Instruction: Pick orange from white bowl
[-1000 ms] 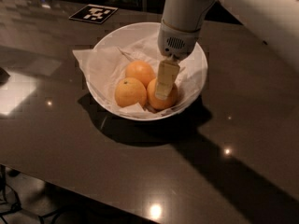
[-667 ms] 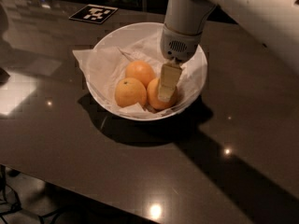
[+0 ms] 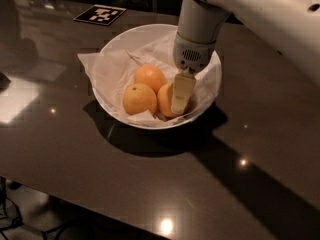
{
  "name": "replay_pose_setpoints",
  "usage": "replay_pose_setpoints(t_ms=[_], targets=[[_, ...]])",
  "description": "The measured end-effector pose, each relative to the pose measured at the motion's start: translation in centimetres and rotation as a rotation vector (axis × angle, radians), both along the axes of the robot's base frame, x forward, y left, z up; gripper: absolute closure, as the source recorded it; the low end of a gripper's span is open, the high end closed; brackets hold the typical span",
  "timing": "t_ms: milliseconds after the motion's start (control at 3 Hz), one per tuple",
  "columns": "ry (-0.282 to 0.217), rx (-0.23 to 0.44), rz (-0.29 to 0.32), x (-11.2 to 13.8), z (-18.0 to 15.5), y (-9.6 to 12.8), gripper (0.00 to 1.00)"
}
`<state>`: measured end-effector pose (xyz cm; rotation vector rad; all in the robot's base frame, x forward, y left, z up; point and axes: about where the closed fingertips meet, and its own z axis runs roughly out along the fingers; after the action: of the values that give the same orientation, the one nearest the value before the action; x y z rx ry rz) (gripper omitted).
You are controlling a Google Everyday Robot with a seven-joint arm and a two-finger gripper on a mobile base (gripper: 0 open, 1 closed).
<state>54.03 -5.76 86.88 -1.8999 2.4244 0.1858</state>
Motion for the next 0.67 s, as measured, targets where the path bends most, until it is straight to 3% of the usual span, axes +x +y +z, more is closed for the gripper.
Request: replay_pose_setpoints(t_ms=[667], targets=[[0.049, 0.007, 0.025, 0.03, -1.75, 0.46, 0.31]])
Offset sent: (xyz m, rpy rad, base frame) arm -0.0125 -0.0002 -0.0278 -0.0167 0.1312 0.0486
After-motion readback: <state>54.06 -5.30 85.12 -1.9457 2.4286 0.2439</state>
